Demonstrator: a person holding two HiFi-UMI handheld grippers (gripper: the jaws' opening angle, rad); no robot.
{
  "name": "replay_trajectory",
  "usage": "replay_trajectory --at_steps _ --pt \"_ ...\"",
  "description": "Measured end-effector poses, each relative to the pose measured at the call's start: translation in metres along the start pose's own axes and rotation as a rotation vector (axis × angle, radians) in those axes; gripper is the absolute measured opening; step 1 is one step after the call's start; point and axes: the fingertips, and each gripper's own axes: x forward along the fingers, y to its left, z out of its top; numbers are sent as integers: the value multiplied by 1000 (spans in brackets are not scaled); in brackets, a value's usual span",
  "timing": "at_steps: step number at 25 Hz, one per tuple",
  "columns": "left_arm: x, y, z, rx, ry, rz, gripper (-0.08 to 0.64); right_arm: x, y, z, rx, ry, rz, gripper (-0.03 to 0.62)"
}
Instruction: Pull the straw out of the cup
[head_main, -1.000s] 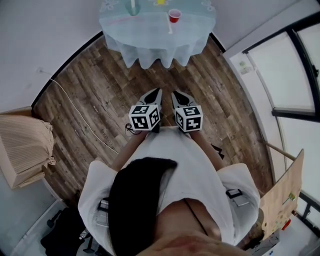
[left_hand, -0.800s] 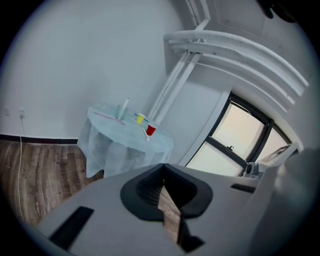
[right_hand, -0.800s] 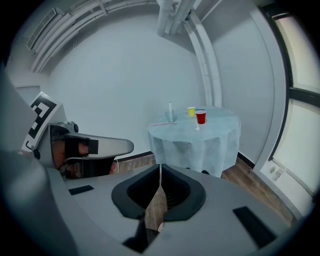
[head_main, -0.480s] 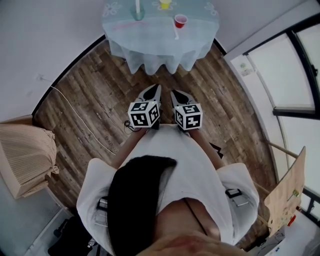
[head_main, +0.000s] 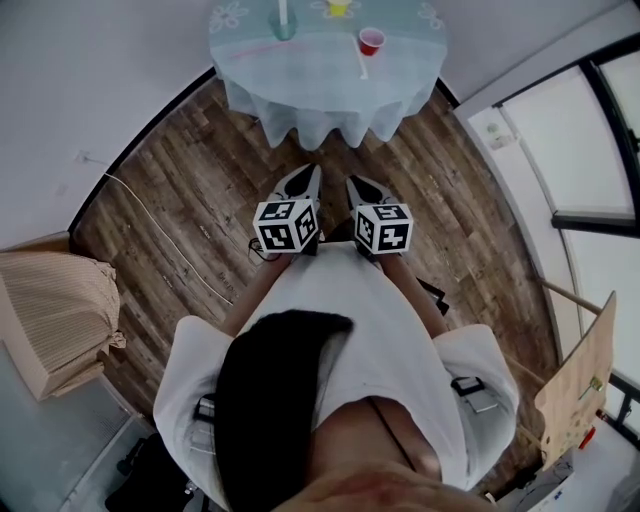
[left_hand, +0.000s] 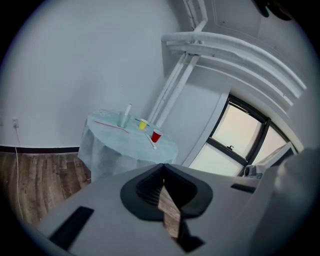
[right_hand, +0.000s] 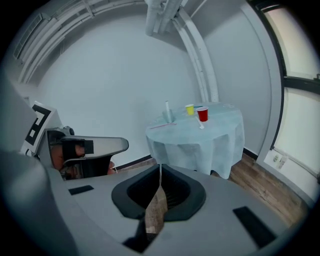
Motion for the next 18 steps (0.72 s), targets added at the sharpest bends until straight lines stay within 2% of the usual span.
replay_trajectory --at_steps 5,11,18 --pt "1 6 -4 3 30 -6 9 9 9 -1 -4 22 20 35" --pt "3 17 -1 -22 27 6 9 20 6 -3 16 45 30 35" --pt "20 29 11 -3 28 44 9 38 5 22 -43 16 59 35"
